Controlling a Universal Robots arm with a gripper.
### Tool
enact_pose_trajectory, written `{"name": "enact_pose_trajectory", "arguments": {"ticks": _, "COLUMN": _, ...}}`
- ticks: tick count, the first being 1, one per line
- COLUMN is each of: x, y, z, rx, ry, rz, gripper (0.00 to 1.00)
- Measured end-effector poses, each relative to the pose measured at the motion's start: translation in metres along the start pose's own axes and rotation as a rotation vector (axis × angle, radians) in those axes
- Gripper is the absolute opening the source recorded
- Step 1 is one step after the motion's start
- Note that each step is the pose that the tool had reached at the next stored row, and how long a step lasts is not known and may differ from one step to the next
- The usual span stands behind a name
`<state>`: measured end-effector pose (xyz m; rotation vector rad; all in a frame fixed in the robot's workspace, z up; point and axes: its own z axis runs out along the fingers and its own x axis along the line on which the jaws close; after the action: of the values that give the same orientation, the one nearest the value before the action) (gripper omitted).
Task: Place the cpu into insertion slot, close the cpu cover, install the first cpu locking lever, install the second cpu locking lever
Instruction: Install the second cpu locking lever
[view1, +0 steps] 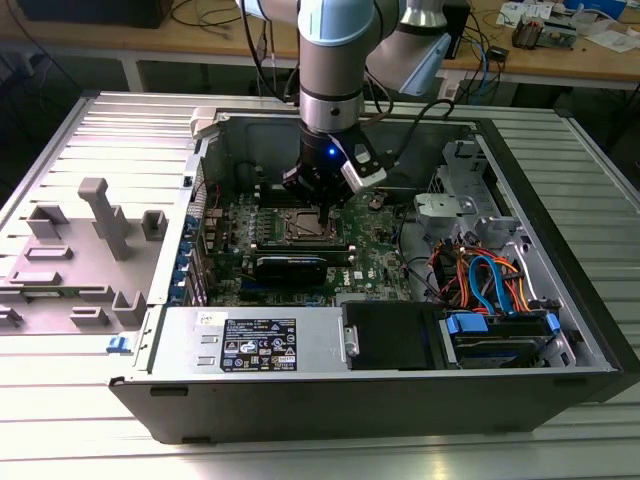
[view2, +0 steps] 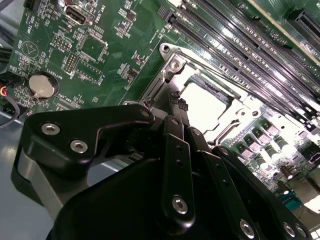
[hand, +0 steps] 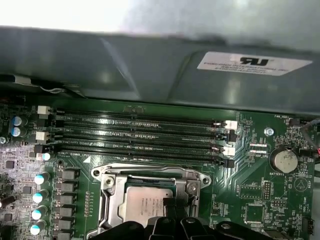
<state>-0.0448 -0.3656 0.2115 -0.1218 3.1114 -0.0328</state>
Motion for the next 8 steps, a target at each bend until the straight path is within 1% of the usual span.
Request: {"name": "enact_pose_trajectory", "arguments": {"ticks": 8, "x": 0.0001, "y": -0.0010, "z": -0.0007, "rx": 0.0001, "ry": 0.0001, "rz": 0.000, "gripper": 0.11}}
